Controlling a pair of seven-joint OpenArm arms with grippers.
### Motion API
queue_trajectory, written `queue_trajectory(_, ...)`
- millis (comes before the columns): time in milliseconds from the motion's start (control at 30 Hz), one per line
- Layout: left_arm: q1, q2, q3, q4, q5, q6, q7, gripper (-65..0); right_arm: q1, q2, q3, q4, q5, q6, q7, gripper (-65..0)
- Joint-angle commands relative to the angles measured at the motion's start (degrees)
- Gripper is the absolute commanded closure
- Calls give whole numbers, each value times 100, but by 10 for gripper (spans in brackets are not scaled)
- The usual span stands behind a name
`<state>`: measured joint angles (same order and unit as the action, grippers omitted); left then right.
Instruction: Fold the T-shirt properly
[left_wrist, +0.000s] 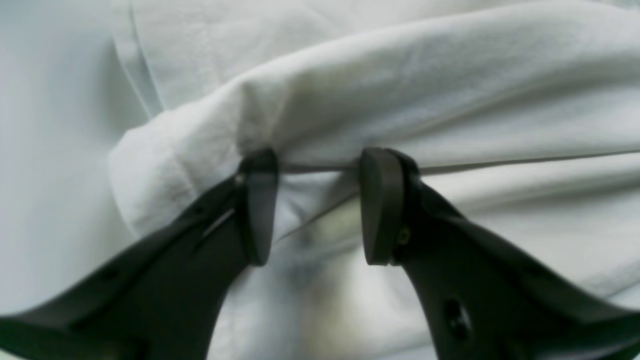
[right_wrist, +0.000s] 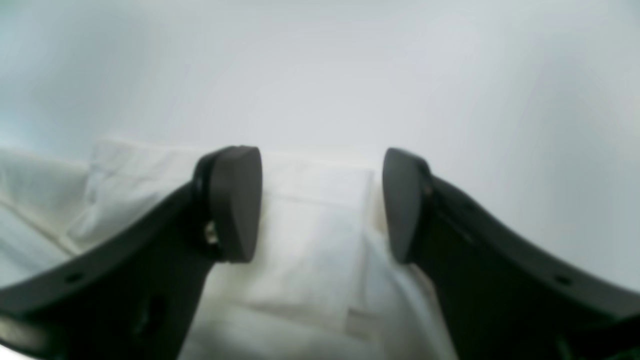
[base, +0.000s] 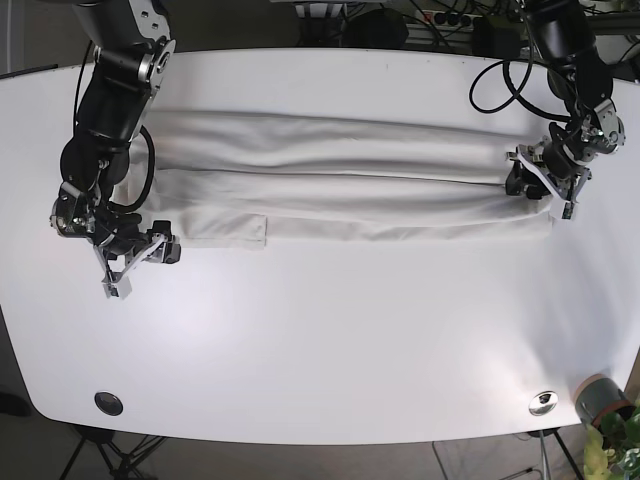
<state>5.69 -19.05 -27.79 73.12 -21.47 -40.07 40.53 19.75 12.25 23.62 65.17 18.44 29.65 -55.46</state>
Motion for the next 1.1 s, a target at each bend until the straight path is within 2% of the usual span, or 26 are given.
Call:
queue_trajectory(0, 59, -16, 14, -20, 218, 7, 373, -246, 236, 80, -98, -165, 121, 37, 206, -369)
queue_trajectory(200, 59, -16, 14, -11, 218, 7, 373, -246, 315, 151, -494, -446, 165, 37, 311, -366)
queue_trajectory(567, 59, -25, 14, -11, 218, 7, 373, -246, 236, -51, -502, -446, 174, 37, 285, -350)
queue_trajectory(667, 59, -25, 14, -20, 218, 7, 373, -246, 183, -51, -502, -446, 183, 37, 285, -265)
queue_trajectory(733, 50, -25, 14, -20, 218, 7, 373, -246, 183, -51, -494, -446, 183, 37, 285, -178)
queue_trajectory(867, 42, -25, 14, -29, 218, 7, 373, -246, 175, -51, -494, -446, 183, 37, 285, -68)
queue_trajectory(967, 33, -25, 14, -38, 218, 7, 373, -246, 166, -51, -494, -446, 183, 37, 293, -29)
queue_trajectory(1067, 33, -25, 14, -38, 218, 7, 373, -246, 157, -51, -494, -438, 192, 37, 302, -24)
